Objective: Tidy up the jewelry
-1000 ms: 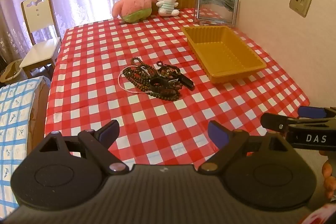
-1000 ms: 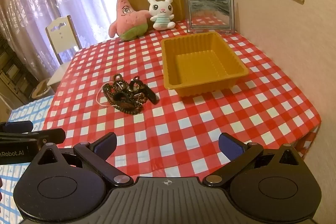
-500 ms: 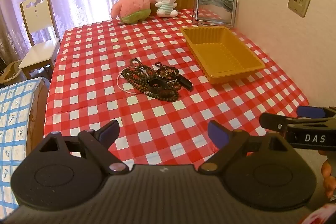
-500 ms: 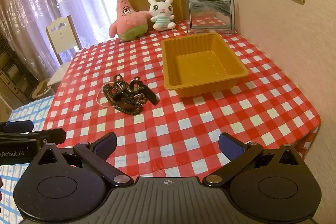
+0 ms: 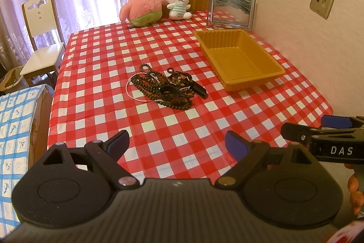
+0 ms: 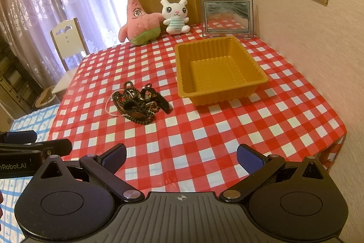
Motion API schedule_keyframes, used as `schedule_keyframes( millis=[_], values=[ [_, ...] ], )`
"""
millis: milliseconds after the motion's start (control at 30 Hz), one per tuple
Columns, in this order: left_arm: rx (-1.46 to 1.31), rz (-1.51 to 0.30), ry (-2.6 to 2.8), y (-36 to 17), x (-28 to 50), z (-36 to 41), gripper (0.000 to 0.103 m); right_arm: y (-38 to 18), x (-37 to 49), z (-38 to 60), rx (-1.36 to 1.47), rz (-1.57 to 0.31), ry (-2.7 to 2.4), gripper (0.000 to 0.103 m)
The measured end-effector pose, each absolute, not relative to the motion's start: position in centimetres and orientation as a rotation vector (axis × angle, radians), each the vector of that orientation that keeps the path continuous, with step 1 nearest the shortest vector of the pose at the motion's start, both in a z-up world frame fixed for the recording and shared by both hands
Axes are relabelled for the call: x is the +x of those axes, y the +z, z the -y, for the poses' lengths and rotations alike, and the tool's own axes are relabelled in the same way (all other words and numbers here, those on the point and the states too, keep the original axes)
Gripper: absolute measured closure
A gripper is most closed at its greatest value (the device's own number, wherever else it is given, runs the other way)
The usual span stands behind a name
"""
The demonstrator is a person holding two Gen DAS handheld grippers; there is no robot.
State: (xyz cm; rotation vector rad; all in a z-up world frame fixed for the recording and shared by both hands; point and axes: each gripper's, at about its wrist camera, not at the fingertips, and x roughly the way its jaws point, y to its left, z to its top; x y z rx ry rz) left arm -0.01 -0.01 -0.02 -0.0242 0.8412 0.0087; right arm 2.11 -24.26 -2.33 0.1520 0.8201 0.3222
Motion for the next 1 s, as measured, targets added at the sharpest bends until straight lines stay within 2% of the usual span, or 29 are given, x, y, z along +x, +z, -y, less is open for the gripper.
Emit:
schedule_keyframes(
  millis=[1000],
  values=[
    [-0.024,-0.833,0.009,-0.02,-0.06,0.01,0.013,-2.03,1.78,24.39,0.156,-0.812,0.324,0.000]
  ],
)
